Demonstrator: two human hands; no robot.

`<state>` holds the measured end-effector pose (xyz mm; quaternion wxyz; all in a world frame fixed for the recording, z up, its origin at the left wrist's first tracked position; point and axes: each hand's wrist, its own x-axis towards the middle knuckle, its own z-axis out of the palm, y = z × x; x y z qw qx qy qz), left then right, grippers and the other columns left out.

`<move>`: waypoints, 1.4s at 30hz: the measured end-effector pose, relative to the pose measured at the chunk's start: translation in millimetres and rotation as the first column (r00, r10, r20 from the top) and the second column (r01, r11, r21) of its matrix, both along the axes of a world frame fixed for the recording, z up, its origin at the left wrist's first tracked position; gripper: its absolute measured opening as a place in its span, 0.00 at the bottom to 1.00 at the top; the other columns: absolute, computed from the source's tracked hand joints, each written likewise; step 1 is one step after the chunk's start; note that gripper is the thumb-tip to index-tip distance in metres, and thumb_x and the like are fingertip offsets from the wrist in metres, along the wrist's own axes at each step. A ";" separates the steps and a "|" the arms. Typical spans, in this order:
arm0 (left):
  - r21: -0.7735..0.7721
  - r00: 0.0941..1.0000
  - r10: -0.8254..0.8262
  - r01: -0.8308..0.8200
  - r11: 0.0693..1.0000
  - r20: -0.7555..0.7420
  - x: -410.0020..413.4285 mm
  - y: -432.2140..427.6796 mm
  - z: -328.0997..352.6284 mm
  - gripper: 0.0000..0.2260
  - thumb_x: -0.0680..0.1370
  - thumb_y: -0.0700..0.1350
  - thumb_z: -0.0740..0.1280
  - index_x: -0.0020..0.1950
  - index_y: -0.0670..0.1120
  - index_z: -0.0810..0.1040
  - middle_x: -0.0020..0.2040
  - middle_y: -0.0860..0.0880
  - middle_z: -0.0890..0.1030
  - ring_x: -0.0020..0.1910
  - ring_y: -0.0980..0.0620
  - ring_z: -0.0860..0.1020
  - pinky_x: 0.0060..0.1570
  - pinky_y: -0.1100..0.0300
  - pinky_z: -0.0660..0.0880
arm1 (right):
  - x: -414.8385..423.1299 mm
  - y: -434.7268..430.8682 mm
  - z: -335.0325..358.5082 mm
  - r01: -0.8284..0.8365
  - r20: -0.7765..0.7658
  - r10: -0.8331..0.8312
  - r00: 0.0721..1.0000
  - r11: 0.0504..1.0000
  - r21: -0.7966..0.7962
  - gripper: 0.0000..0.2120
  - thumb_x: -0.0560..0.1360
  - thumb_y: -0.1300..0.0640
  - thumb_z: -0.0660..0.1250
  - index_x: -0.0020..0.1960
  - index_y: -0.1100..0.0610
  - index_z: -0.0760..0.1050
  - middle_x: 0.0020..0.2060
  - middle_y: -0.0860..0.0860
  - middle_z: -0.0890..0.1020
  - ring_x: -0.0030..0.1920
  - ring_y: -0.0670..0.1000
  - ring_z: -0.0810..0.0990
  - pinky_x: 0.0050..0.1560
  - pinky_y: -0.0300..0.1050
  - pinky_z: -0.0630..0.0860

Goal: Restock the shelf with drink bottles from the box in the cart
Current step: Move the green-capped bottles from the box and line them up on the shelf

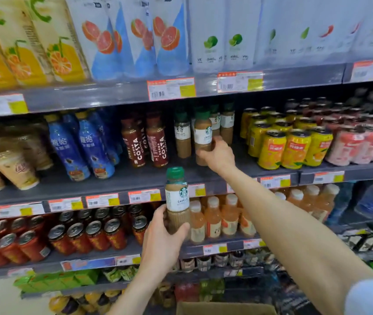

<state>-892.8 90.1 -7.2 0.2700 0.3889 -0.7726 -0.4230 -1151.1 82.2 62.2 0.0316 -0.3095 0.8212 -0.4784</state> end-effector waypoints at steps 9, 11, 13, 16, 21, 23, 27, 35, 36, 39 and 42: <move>-0.014 0.999 0.040 -0.040 0.999 -0.016 -21.6 -19.4 6.3 0.29 0.73 0.54 0.75 0.72 0.57 0.68 0.61 0.61 0.77 0.61 0.58 0.75 0.60 0.54 0.75 | -36.4 -51.4 -28.2 -0.003 0.050 0.004 0.999 1.000 -0.008 0.22 0.71 0.47 0.73 0.61 0.52 0.72 0.55 0.54 0.82 0.57 0.60 0.80 0.53 0.48 0.75; -0.016 0.999 0.044 -0.045 0.999 -0.013 -25.9 -20.2 5.8 0.30 0.73 0.54 0.75 0.73 0.56 0.67 0.62 0.59 0.77 0.61 0.58 0.75 0.62 0.52 0.75 | -41.1 -54.6 -35.8 -0.007 0.058 0.006 0.998 1.000 0.009 0.22 0.71 0.48 0.74 0.61 0.54 0.72 0.56 0.55 0.82 0.58 0.61 0.79 0.51 0.47 0.73; -0.025 0.999 0.041 -0.041 0.999 -0.018 -30.8 -22.2 6.6 0.30 0.73 0.54 0.75 0.73 0.56 0.67 0.62 0.59 0.78 0.61 0.58 0.76 0.62 0.53 0.75 | -46.3 -56.2 -43.1 -0.003 0.074 0.000 0.997 0.999 0.037 0.22 0.71 0.48 0.75 0.60 0.56 0.72 0.57 0.56 0.81 0.58 0.61 0.79 0.52 0.48 0.74; -0.035 0.999 0.024 -0.026 0.999 -0.043 -38.3 -25.7 9.2 0.28 0.73 0.53 0.75 0.71 0.57 0.69 0.61 0.61 0.78 0.60 0.61 0.75 0.61 0.54 0.75 | -54.9 -59.7 -46.3 0.005 0.047 -0.009 0.999 0.997 0.080 0.22 0.71 0.47 0.74 0.59 0.58 0.74 0.57 0.58 0.82 0.59 0.61 0.79 0.54 0.51 0.76; -0.025 0.998 0.008 -0.009 1.000 -0.060 -47.5 -27.3 11.8 0.26 0.73 0.53 0.75 0.69 0.61 0.69 0.59 0.64 0.78 0.59 0.64 0.76 0.61 0.54 0.76 | -60.5 -65.3 -46.0 0.036 0.014 -0.039 0.999 0.989 0.146 0.22 0.73 0.44 0.72 0.59 0.55 0.72 0.56 0.57 0.81 0.59 0.60 0.78 0.50 0.50 0.74; -0.034 0.999 0.006 -0.008 0.999 -0.053 -49.1 -27.6 10.9 0.27 0.73 0.53 0.75 0.69 0.61 0.69 0.59 0.63 0.78 0.59 0.64 0.75 0.61 0.53 0.76 | -60.8 -66.7 -46.8 0.039 -0.003 -0.040 0.999 0.986 0.161 0.22 0.72 0.43 0.72 0.58 0.55 0.71 0.55 0.57 0.81 0.58 0.61 0.79 0.47 0.48 0.71; -0.043 0.999 0.004 -0.006 0.999 -0.051 -54.1 -27.6 9.2 0.27 0.73 0.53 0.75 0.69 0.60 0.69 0.58 0.63 0.79 0.58 0.65 0.76 0.59 0.55 0.77 | -62.7 -68.2 -47.0 0.043 -0.005 -0.042 0.999 0.985 0.170 0.23 0.72 0.42 0.72 0.58 0.54 0.70 0.55 0.56 0.82 0.58 0.60 0.79 0.46 0.47 0.70; -0.076 0.997 -0.026 0.020 0.997 -0.074 -70.4 -28.9 21.8 0.26 0.72 0.53 0.75 0.66 0.62 0.68 0.57 0.64 0.78 0.55 0.69 0.75 0.50 0.69 0.72 | -63.2 -54.1 -39.2 -0.062 0.242 0.054 0.969 0.998 0.024 0.30 0.70 0.41 0.75 0.64 0.58 0.75 0.60 0.55 0.81 0.61 0.57 0.79 0.57 0.46 0.75; -0.077 0.996 -0.032 0.025 0.997 -0.083 -73.9 -29.4 25.4 0.26 0.72 0.53 0.75 0.66 0.62 0.68 0.57 0.64 0.78 0.55 0.69 0.75 0.50 0.69 0.72 | -60.7 -46.0 -38.3 -0.067 0.255 0.075 0.964 0.997 -0.038 0.27 0.70 0.42 0.74 0.63 0.57 0.77 0.59 0.54 0.82 0.60 0.56 0.80 0.58 0.47 0.76; -0.098 0.992 -0.041 0.029 0.995 -0.120 -86.1 -33.8 36.5 0.27 0.72 0.53 0.75 0.69 0.60 0.68 0.57 0.63 0.78 0.55 0.68 0.75 0.51 0.67 0.72 | -43.2 -12.2 -32.3 -0.076 0.215 0.124 0.969 0.973 -0.217 0.19 0.73 0.38 0.69 0.55 0.50 0.80 0.50 0.47 0.85 0.53 0.50 0.83 0.55 0.51 0.79; -0.115 0.988 -0.050 0.034 0.993 -0.146 -100.3 -39.5 47.5 0.28 0.72 0.53 0.75 0.69 0.60 0.68 0.56 0.64 0.77 0.55 0.68 0.75 0.51 0.67 0.71 | -13.7 25.9 -22.4 -0.198 0.236 0.294 0.926 0.912 -0.359 0.20 0.71 0.29 0.63 0.50 0.43 0.80 0.46 0.42 0.85 0.48 0.42 0.84 0.47 0.47 0.81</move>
